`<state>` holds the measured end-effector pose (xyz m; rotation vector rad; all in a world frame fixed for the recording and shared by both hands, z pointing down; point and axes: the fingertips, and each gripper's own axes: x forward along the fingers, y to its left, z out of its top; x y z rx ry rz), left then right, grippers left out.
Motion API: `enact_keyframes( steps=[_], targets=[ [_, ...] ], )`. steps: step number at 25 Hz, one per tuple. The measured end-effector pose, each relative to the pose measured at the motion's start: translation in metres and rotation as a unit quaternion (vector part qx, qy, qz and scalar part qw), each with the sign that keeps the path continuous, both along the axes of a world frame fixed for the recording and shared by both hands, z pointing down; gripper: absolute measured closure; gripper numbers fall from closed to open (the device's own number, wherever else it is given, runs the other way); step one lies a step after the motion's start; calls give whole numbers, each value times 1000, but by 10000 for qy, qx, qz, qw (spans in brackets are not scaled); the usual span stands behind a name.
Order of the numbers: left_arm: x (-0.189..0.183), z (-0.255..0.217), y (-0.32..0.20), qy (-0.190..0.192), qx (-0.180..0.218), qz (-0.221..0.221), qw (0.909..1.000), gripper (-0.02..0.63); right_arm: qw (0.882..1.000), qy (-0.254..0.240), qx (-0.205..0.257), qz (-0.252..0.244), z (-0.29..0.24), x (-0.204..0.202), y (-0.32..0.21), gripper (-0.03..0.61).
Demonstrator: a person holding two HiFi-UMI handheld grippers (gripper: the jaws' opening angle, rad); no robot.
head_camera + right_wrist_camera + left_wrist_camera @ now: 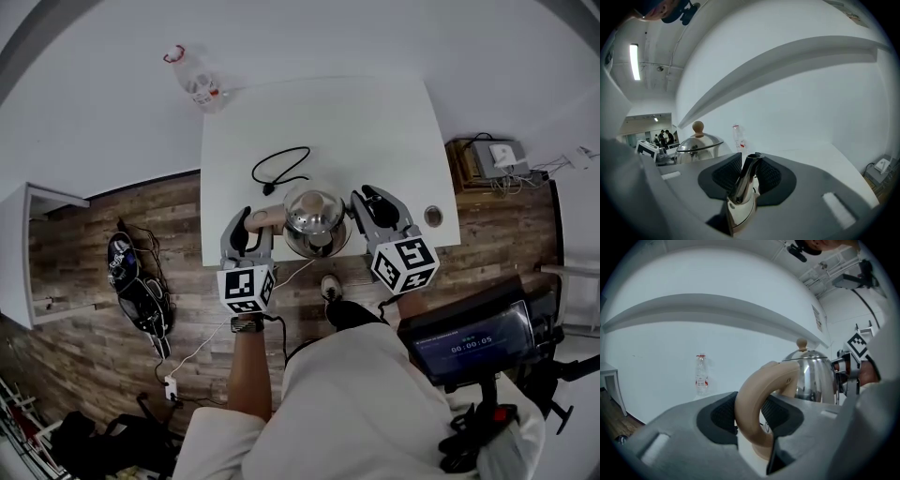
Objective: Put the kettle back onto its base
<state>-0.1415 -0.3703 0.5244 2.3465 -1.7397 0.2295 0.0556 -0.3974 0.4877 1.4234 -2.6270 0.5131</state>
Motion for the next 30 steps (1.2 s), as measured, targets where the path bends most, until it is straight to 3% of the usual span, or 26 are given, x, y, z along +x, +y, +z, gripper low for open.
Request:
enact_keyframes(
  steps=[10, 30],
  targets=[
    [-5, 47, -27, 23, -376, -40, 9993, 454, 9993, 98, -371, -12, 48, -5, -29, 488],
    [-4, 86, -39, 103, -364, -76, 9993, 454, 9975, 361, -564, -243, 85, -7, -37, 485]
  ],
)
